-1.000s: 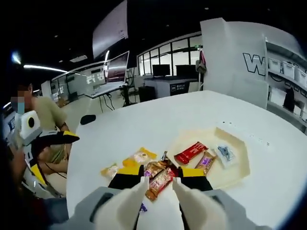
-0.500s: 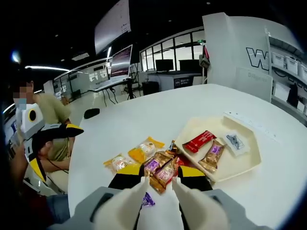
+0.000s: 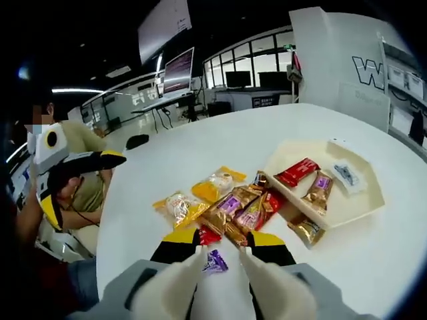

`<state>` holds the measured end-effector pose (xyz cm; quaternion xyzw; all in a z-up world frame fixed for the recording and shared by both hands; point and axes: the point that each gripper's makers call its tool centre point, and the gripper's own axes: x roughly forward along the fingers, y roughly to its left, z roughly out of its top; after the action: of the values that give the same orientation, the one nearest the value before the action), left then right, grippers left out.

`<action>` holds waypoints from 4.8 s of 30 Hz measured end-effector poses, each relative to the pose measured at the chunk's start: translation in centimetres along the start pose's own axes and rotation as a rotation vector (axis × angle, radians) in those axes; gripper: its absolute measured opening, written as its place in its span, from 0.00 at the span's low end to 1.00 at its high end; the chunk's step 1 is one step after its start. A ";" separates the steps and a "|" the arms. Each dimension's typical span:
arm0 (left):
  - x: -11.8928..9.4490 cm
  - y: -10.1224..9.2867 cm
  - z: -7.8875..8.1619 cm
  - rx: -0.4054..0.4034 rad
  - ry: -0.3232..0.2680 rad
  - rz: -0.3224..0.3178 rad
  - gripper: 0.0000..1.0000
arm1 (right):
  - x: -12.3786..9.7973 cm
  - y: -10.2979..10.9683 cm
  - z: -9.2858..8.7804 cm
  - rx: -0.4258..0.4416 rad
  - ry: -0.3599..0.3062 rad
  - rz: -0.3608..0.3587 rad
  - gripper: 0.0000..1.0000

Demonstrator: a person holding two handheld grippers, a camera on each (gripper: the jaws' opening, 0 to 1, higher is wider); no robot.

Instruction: Place the target food into the container with the food tongs after gripping and lifting it, then release it inside without dropping or visibly crushing the food.

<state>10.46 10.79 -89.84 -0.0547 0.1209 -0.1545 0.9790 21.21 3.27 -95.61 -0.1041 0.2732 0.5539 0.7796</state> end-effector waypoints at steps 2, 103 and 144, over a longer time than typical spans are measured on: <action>0.0 -0.1 -0.1 0.005 0.003 -0.003 0.92 | 0.0 0.1 -0.1 0.005 -0.002 0.012 0.22; -0.1 -0.9 -0.4 0.012 0.009 -0.008 0.90 | -2.3 3.5 -1.3 0.033 -0.118 -0.043 0.15; 0.0 -0.5 -1.1 0.014 0.027 -0.011 0.89 | -2.9 -0.4 -1.9 0.002 -0.048 -0.170 0.22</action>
<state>10.08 10.22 -90.80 -0.0464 0.1326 -0.1614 0.9768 20.31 -0.13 -95.64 -0.1127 0.2453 0.4876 0.8303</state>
